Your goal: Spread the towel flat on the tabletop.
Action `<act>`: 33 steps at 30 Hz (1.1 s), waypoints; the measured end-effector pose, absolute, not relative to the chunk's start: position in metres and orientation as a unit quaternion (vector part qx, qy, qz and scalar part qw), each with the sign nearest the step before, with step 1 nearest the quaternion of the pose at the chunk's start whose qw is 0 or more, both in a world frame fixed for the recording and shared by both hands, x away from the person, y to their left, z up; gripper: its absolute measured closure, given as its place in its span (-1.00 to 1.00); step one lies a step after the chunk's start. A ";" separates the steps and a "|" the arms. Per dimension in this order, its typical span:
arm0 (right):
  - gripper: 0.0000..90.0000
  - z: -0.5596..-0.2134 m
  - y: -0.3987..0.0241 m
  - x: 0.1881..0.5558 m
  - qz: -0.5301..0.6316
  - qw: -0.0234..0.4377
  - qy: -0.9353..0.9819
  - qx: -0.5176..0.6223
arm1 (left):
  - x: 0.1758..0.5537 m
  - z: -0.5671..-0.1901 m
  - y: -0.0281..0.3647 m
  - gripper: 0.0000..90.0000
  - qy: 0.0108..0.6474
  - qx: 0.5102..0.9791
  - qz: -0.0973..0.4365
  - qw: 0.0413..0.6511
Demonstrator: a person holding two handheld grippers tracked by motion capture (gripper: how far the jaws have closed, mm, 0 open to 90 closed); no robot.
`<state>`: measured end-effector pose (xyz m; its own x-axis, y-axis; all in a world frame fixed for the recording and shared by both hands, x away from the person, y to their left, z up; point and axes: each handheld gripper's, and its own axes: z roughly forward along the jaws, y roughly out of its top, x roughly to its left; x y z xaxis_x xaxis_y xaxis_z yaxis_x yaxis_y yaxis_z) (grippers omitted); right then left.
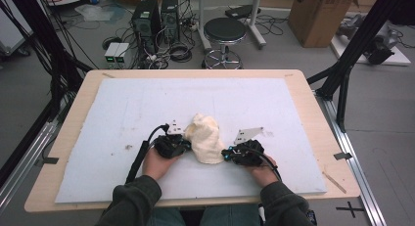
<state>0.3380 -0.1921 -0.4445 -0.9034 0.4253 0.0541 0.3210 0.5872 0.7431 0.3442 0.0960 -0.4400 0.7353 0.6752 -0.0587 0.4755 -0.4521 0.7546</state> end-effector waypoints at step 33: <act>0.95 -0.412 -0.252 0.312 0.431 0.099 0.869 0.223 | 0.309 -0.390 0.199 0.96 0.316 0.846 0.134 0.407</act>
